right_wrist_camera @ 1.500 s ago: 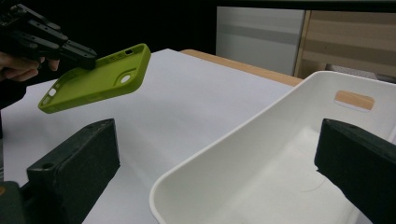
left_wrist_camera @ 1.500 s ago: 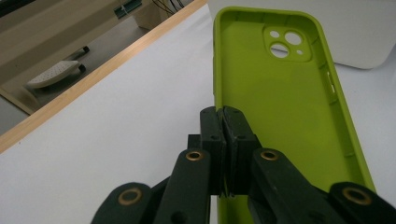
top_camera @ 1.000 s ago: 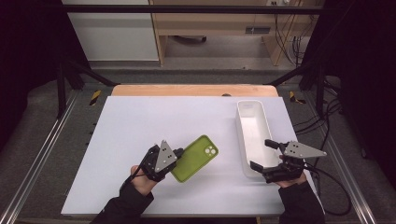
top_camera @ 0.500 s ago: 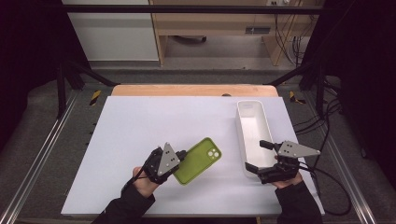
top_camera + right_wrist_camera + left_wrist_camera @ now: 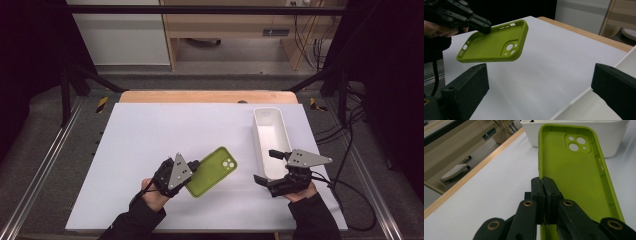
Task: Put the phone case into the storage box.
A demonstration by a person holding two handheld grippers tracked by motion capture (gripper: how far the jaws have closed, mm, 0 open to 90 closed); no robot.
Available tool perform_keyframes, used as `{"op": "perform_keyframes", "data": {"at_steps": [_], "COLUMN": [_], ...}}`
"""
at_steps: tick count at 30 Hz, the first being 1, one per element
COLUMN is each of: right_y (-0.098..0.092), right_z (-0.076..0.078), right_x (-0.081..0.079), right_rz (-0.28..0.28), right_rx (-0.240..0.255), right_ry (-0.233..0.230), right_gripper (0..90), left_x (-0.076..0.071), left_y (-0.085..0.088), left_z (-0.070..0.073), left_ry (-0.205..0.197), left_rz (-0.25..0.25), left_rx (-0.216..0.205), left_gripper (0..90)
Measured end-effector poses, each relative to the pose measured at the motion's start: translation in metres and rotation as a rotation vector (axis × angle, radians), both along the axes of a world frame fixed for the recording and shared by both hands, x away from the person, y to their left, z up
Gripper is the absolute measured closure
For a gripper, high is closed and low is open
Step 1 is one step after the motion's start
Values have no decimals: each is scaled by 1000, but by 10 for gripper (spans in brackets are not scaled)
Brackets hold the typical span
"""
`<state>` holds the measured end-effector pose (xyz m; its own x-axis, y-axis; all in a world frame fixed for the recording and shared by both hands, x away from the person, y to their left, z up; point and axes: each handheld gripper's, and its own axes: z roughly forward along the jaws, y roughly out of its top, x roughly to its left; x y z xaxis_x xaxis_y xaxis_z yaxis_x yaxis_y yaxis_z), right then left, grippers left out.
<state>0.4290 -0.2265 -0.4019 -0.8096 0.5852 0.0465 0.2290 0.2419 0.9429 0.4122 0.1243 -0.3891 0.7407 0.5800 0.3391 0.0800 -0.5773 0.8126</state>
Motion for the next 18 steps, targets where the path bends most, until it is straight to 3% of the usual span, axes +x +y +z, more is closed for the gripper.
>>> {"op": "perform_keyframes", "data": {"at_steps": [18], "right_y": [32], "right_z": [12], "right_x": [14], "right_rz": [43], "right_rx": [-45], "right_ry": [48], "right_gripper": [37], "left_x": [-2], "left_y": [5], "left_z": [3], "left_ry": [-35], "left_rz": [4], "left_rx": [2], "left_gripper": [877]}}
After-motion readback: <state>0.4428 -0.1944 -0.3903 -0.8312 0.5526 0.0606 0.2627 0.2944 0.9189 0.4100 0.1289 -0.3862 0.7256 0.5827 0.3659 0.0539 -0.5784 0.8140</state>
